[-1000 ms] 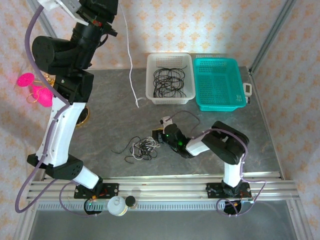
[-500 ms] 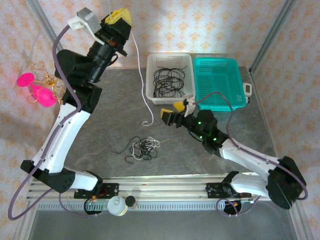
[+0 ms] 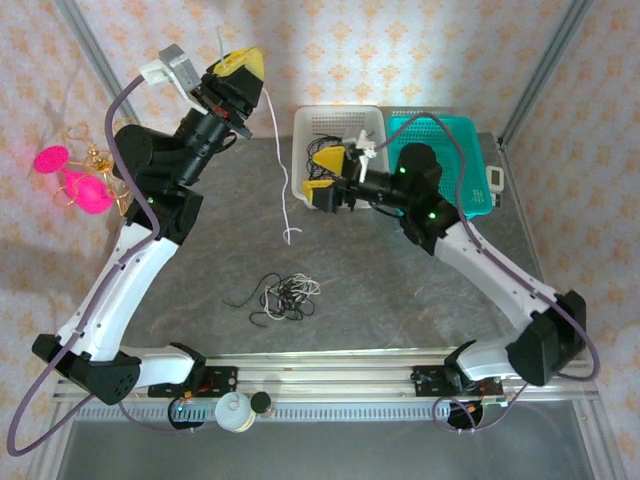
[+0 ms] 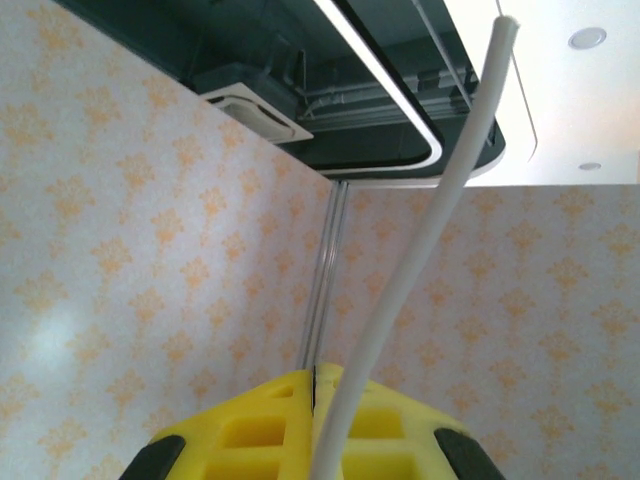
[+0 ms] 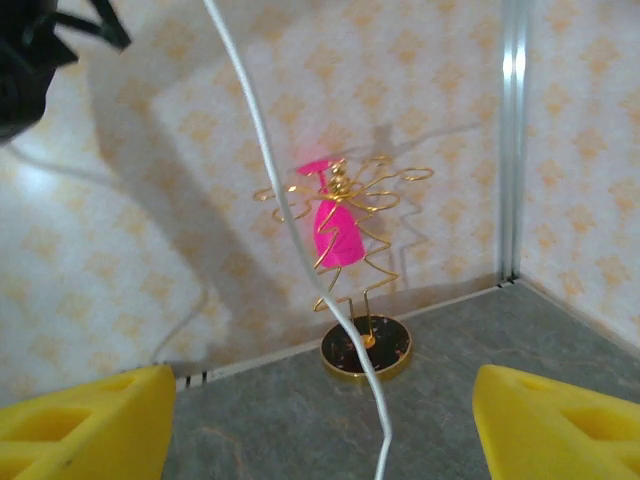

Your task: Untangle the cables

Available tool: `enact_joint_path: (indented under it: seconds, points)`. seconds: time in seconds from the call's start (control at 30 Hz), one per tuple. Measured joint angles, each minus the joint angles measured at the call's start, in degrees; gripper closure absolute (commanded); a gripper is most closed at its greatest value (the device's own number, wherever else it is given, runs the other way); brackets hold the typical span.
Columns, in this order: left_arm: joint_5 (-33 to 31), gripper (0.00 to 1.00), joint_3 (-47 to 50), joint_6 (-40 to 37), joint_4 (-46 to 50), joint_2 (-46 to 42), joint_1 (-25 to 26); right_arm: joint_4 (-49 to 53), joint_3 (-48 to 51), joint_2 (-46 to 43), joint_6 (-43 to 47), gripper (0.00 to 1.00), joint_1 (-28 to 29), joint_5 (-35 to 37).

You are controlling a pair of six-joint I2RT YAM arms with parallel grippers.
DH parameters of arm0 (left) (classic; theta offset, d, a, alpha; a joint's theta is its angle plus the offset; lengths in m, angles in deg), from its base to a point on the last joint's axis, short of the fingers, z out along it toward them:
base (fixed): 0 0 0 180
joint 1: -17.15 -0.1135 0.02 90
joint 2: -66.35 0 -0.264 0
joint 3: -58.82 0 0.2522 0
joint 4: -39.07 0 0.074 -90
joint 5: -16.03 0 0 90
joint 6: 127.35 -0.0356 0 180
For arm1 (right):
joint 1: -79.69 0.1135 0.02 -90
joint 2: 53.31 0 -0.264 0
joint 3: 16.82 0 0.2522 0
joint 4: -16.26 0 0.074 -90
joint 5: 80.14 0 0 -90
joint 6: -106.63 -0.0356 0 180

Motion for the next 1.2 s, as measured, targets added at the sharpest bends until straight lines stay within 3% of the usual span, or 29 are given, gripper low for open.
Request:
enact_joint_path:
  seconds: [0.1,0.17,0.37,0.47,0.6,0.73,0.8,0.97,1.2]
  points:
    - [0.5,1.00,1.2,1.7,-0.3,0.0,0.0,4.7,-4.3,4.0,5.0,0.27,2.6,-1.0]
    - [1.1,1.00,1.4,2.5,-0.4,0.1,0.0,6.9,-6.9,6.4,7.2,0.36,4.2,-1.3]
    - [1.6,1.00,1.7,3.6,-0.7,0.0,0.0,12.0,-14.2,11.6,10.1,0.76,5.0,1.8]
    - [1.6,1.00,2.1,3.5,-0.7,0.0,0.0,13.2,-14.6,11.8,10.6,1.00,4.5,3.4]
    - [1.4,0.98,2.8,3.5,-0.7,-0.2,0.0,13.4,-14.1,11.6,9.7,1.00,3.5,3.7]
    - [0.1,0.45,4.6,3.2,-0.7,-1.0,0.0,13.1,-11.8,10.1,7.3,1.00,1.9,4.3]
    - [-0.6,0.34,5.9,3.0,-0.6,-1.6,0.0,13.2,-10.7,8.9,6.0,1.00,0.9,5.6]
    - [-3.2,0.24,11.6,2.7,-0.5,-5.0,0.0,18.3,-12.2,5.8,3.0,1.00,-0.8,15.0]
    - [-6.1,0.18,24.9,3.6,-0.7,-12.9,0.0,33.8,-31.3,5.9,0.9,1.00,-6.3,35.0]
